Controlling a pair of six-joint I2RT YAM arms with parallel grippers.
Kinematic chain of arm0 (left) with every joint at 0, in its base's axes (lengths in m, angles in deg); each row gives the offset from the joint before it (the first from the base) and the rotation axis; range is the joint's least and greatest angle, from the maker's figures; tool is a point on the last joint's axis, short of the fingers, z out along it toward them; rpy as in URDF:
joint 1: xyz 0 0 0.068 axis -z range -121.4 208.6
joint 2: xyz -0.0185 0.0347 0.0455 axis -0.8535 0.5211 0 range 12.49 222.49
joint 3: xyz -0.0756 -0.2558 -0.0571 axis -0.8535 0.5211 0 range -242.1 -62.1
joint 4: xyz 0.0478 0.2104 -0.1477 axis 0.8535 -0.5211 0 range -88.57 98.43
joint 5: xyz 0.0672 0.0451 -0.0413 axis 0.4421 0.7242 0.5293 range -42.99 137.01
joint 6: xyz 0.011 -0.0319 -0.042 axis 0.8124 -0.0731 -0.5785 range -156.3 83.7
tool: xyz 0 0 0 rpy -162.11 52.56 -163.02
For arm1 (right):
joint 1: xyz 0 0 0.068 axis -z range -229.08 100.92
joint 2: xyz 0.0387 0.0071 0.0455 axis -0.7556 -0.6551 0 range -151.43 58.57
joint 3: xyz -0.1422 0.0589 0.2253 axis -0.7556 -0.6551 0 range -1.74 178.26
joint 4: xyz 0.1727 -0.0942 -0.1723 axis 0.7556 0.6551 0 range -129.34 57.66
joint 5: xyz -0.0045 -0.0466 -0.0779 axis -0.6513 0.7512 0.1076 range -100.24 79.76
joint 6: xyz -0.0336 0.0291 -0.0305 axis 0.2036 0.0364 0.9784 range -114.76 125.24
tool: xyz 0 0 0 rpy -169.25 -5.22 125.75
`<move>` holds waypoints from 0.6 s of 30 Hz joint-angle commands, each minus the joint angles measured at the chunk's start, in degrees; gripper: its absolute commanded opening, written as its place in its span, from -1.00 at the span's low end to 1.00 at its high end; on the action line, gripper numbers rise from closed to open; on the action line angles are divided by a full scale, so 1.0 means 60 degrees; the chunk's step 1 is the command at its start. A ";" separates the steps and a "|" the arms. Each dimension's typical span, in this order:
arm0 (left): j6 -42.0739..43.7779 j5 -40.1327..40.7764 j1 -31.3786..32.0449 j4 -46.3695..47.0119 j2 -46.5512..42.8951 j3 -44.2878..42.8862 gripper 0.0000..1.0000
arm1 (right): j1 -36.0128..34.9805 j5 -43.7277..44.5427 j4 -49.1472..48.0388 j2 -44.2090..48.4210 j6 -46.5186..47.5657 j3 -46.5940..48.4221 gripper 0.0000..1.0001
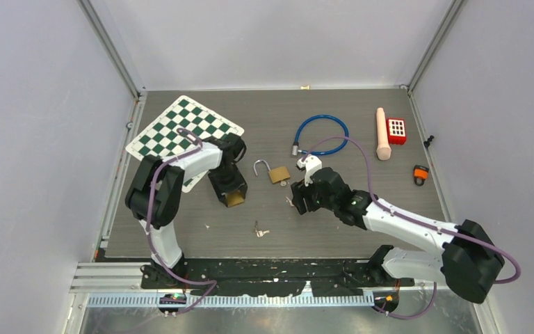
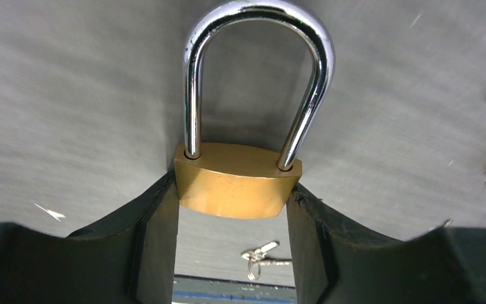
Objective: Unlock with the key
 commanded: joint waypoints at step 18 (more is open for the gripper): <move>-0.2313 -0.0450 0.0838 0.3041 -0.4857 0.3608 0.71 | -0.0618 0.1002 0.1648 -0.4413 -0.0087 0.2784 0.22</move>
